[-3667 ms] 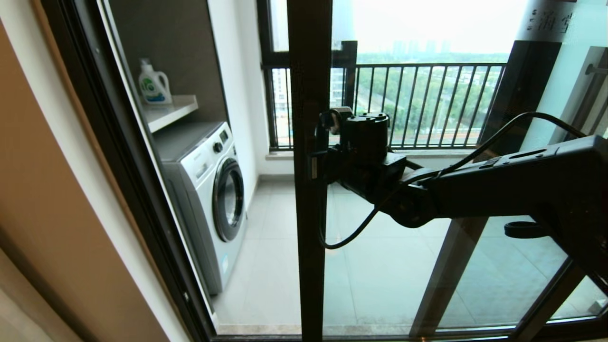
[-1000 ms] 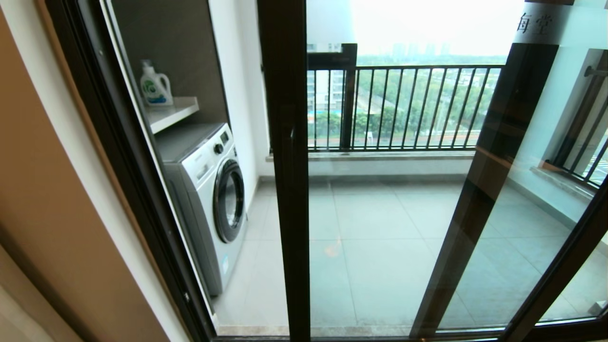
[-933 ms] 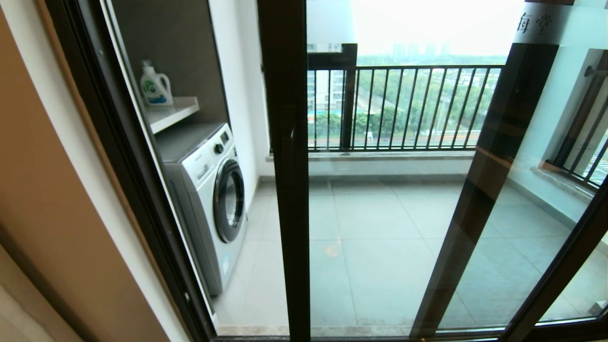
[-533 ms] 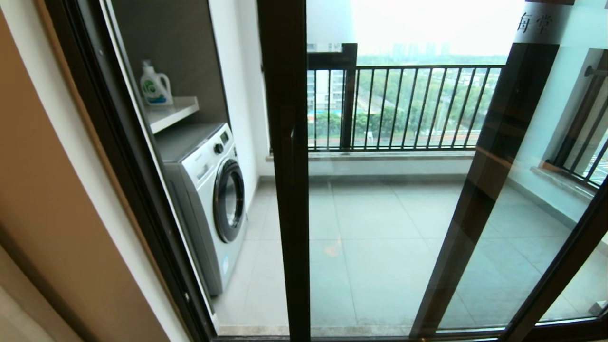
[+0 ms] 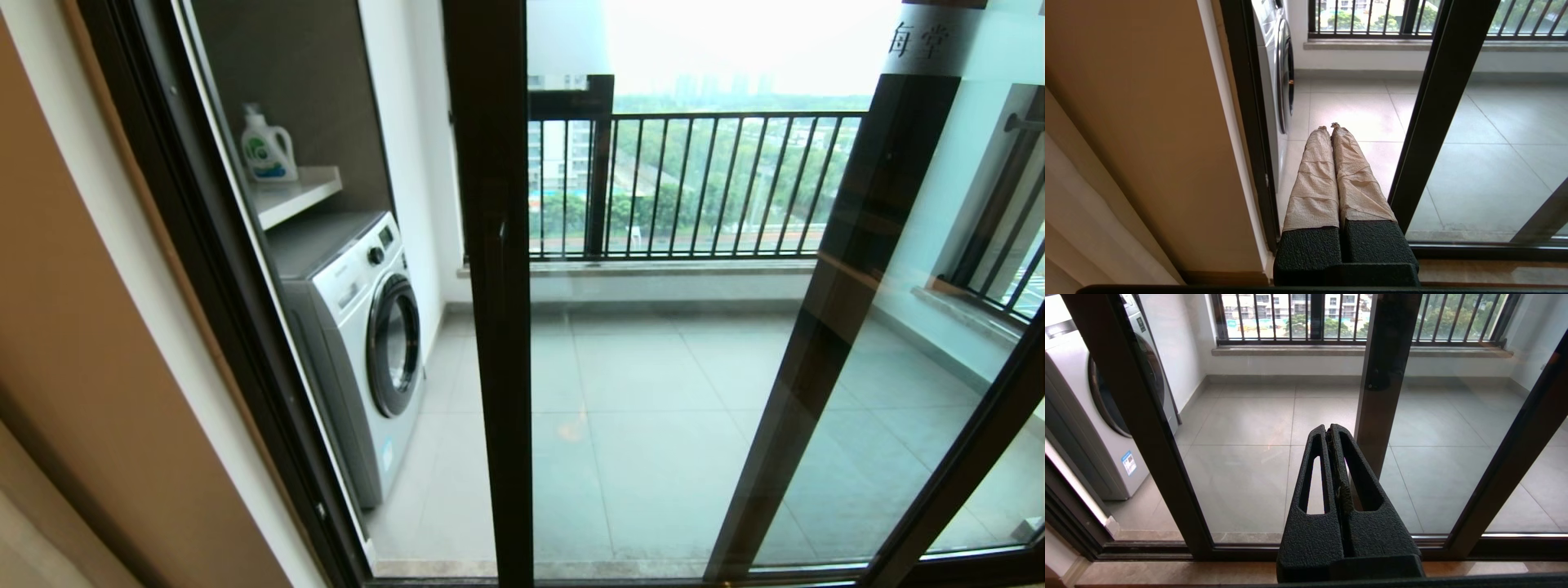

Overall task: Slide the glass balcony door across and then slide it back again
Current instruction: Close the slid door

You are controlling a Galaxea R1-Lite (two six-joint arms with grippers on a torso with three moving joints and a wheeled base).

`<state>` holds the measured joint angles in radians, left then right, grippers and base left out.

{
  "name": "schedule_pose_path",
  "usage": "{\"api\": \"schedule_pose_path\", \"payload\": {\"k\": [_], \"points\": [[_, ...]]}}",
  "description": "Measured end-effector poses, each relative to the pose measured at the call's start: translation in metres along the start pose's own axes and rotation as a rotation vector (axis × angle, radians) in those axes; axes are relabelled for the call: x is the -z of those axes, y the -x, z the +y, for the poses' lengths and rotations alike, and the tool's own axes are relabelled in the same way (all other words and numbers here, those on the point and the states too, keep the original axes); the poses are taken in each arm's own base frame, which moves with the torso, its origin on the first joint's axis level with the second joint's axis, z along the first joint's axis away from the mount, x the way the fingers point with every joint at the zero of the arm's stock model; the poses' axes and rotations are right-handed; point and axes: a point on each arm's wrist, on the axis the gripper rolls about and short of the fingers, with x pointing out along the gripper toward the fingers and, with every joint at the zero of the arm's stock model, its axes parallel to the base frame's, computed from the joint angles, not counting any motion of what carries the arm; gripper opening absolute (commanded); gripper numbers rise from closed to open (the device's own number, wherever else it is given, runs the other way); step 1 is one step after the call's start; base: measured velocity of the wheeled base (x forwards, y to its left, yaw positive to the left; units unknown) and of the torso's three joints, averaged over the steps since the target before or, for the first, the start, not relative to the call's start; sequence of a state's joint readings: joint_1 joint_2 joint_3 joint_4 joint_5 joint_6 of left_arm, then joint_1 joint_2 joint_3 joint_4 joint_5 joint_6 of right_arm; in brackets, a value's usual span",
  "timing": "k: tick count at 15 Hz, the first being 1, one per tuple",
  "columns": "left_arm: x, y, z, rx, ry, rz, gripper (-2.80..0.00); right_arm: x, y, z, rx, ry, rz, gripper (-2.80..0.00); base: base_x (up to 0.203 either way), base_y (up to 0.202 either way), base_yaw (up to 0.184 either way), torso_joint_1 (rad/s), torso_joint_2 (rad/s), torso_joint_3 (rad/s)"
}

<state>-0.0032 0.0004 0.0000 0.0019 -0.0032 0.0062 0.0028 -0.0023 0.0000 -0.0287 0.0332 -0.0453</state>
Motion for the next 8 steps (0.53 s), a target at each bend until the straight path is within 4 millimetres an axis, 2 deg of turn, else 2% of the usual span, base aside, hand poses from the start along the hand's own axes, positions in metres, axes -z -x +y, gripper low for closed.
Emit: {"api": "schedule_pose_path", "payload": {"k": [8], "points": [[0.0001,0.0,0.0,0.0,-0.001,0.001,-2.8,0.0,0.0,0.0,0.001,0.0,0.0,-2.8,0.0,0.0,0.0,0.0,0.0,0.0]]}}
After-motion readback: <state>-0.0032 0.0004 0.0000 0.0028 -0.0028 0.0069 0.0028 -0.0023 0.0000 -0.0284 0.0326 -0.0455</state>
